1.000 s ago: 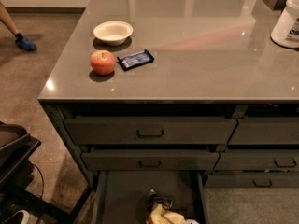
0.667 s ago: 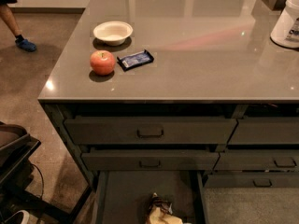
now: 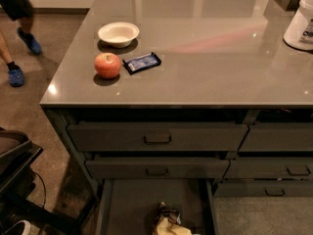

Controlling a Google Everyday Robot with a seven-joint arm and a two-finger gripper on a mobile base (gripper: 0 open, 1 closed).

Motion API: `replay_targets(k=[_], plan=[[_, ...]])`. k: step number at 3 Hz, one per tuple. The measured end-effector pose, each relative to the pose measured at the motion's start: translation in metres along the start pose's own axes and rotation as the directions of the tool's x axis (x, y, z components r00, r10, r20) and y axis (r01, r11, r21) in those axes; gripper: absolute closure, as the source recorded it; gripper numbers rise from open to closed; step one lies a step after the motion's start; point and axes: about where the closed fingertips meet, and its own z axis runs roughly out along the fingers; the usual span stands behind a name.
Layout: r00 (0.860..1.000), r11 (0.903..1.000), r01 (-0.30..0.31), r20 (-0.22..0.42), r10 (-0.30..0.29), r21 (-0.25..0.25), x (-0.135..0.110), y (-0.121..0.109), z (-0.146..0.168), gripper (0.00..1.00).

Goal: Place brown chip bag into bottom drawer

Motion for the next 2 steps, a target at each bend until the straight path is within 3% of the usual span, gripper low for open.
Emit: replay_targets(k=[2], plan=[[1.0,1.0,0.0,0.0,0.0,0.0,0.0001,0.0,0.0,0.12]])
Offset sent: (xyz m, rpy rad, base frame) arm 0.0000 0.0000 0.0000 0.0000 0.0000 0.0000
